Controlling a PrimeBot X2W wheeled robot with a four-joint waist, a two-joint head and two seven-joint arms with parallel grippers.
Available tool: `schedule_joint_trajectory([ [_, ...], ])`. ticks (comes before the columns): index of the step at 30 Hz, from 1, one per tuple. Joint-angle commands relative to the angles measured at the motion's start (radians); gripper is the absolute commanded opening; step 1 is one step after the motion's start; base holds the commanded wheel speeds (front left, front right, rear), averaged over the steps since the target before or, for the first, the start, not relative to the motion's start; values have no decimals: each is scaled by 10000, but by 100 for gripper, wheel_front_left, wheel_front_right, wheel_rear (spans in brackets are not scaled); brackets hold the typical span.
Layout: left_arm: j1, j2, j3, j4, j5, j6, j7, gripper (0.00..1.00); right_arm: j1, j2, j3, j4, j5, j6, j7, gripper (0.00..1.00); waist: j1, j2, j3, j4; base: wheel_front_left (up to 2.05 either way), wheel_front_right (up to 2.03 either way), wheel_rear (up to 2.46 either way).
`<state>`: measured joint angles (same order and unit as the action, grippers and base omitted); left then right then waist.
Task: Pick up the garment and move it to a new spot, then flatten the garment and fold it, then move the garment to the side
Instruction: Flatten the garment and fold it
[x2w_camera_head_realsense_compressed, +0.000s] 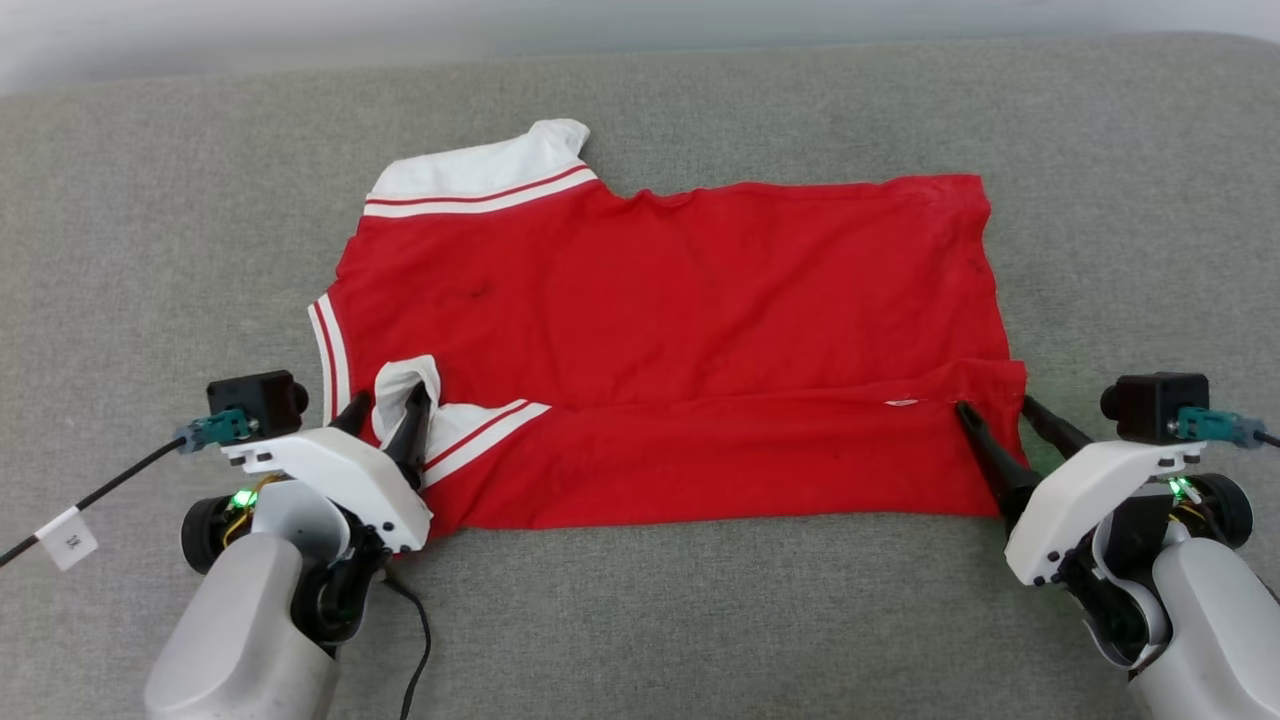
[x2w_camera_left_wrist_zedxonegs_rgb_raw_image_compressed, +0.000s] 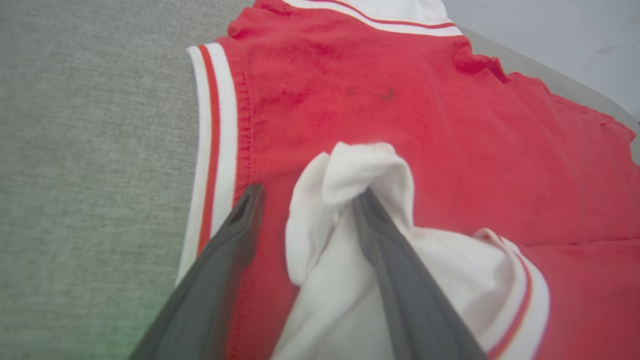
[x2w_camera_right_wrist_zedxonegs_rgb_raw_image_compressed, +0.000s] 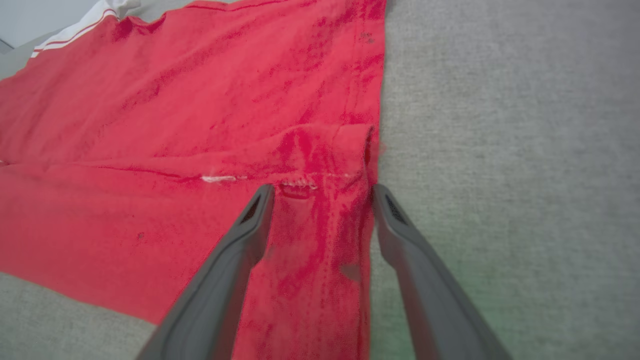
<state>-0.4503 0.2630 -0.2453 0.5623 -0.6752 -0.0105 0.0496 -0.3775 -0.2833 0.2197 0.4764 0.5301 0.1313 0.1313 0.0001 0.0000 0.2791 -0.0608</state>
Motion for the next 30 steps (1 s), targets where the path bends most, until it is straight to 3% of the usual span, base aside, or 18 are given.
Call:
schedule_joint_trajectory([
  [1, -1, 99, 86, 272, -74, -34, -56, 100, -5, -72, 107, -51, 53, -9, -456, 100, -1, 0, -104, -41, 0, 0, 0],
  [6, 134, 456, 177, 492, -188, -133, 146, 100, 310, -159, 350, -483, 4, -9, -1991, 100, -1, 0, -496, -190, 0, 0, 0],
  [13, 514, 1199, 247, -437, -290, 33, 1066, 100, 839, -190, 12, -1493, -564, -9, -3305, 100, -1, 0, -1129, -274, 0, 0, 0],
  [21, 1271, 2512, 276, -2681, -432, 604, 3329, 100, 1720, 257, -964, -3197, -1394, -9, -3136, 100, -1, 0, -1299, -413, 0, 0, 0],
  [30, 2649, 3378, 388, -4650, -1275, 1291, 5855, 100, 2426, 825, -1521, -4794, -1952, -9, -2732, 100, -1, 0, -789, -742, 0, 0, 0],
])
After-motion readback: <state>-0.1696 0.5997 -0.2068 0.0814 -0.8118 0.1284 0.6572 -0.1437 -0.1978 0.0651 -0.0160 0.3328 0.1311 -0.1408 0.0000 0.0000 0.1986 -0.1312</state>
